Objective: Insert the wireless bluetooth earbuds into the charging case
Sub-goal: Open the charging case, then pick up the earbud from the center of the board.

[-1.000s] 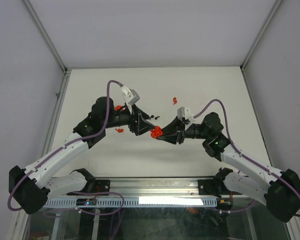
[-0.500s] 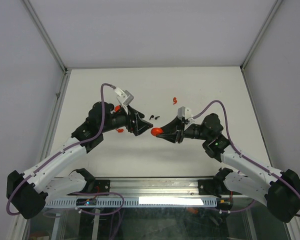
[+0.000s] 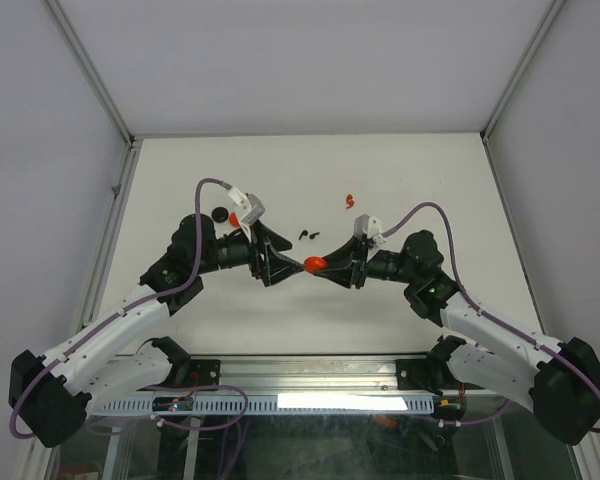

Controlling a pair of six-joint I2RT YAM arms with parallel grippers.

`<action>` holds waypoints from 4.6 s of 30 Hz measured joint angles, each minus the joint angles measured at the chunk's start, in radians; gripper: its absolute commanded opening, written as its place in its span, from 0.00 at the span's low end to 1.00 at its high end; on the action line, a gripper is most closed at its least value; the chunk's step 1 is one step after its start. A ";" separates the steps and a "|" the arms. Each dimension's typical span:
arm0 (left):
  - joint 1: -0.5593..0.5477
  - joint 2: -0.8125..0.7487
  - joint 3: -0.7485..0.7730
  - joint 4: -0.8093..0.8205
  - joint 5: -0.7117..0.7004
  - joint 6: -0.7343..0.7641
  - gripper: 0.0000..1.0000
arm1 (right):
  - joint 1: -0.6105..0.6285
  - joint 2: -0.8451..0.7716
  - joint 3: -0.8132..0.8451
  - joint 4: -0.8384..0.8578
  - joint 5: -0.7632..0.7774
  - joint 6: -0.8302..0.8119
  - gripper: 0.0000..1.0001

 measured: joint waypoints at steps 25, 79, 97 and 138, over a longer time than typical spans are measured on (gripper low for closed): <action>0.000 0.161 0.043 0.073 0.362 0.126 0.40 | 0.000 0.039 0.052 0.024 -0.163 0.107 0.00; 0.000 0.090 0.044 0.089 0.219 0.114 0.57 | -0.002 0.076 0.067 0.108 -0.187 0.166 0.00; 0.002 0.092 0.045 0.082 0.102 0.065 0.59 | -0.010 0.063 0.041 0.104 -0.193 0.158 0.00; 0.007 -0.010 0.055 -0.407 -0.623 -0.105 0.84 | 0.000 -0.001 -0.191 0.334 0.050 -0.116 0.00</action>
